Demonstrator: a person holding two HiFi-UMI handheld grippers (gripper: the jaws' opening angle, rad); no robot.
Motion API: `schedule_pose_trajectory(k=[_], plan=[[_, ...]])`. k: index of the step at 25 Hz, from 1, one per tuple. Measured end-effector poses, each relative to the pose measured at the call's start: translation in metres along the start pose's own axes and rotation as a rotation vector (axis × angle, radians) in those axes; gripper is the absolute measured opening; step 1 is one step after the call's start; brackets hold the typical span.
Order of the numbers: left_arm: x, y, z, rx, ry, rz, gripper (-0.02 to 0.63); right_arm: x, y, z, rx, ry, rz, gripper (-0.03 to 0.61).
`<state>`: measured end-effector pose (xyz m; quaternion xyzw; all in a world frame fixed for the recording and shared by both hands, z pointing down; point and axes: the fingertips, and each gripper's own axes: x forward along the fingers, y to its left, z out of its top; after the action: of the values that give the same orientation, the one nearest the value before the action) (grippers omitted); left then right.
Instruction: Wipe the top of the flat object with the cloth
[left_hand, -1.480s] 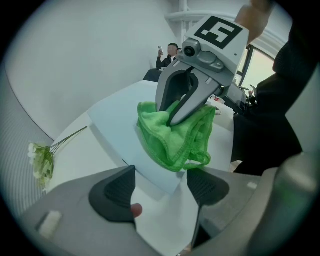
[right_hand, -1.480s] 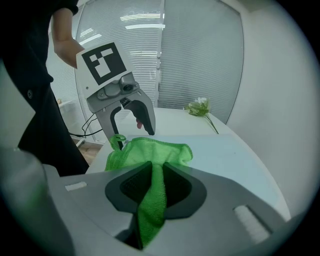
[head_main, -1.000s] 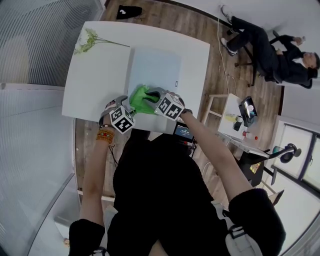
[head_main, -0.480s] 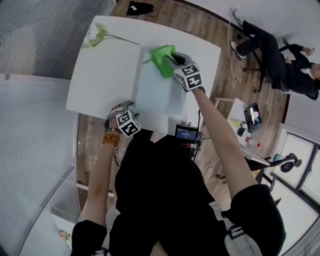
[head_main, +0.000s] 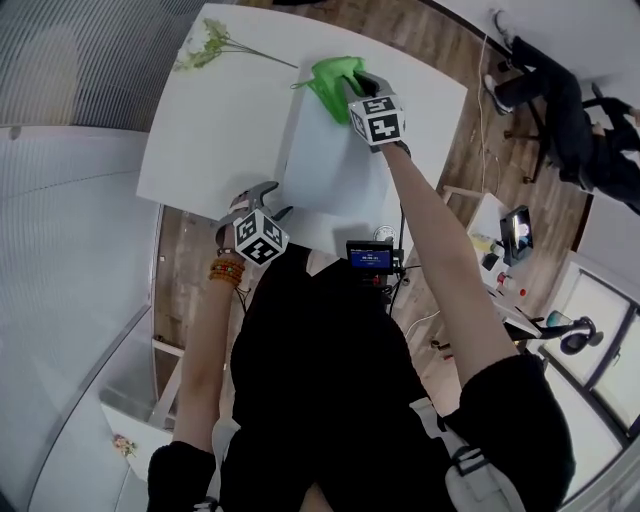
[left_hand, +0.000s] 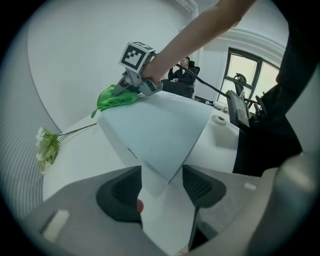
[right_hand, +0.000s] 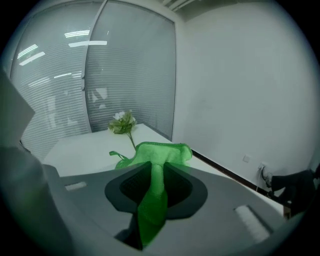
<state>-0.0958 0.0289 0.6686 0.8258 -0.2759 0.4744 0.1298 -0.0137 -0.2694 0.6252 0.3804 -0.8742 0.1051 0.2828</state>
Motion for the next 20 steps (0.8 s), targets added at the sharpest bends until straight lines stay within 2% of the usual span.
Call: schedule_pose_trajectory(k=[4, 6, 13, 20], plan=[[0.006, 0.002, -0.005, 0.002, 0.002, -0.011, 0.273, 0.014, 0.019, -0.009, -0.156, 0.125, -0.011, 0.097], [0.007, 0.003, -0.006, -0.004, 0.005, -0.014, 0.275, 0.017, 0.027, -0.009, -0.197, 0.157, 0.011, 0.094], [0.01, 0.002, -0.007, 0.009, 0.014, -0.022, 0.275, 0.009, 0.055, -0.014, -0.214, 0.118, 0.103, 0.094], [0.01, 0.002, -0.008, 0.006, 0.017, -0.016, 0.275, 0.0, 0.077, -0.021, -0.232, 0.107, 0.155, 0.094]])
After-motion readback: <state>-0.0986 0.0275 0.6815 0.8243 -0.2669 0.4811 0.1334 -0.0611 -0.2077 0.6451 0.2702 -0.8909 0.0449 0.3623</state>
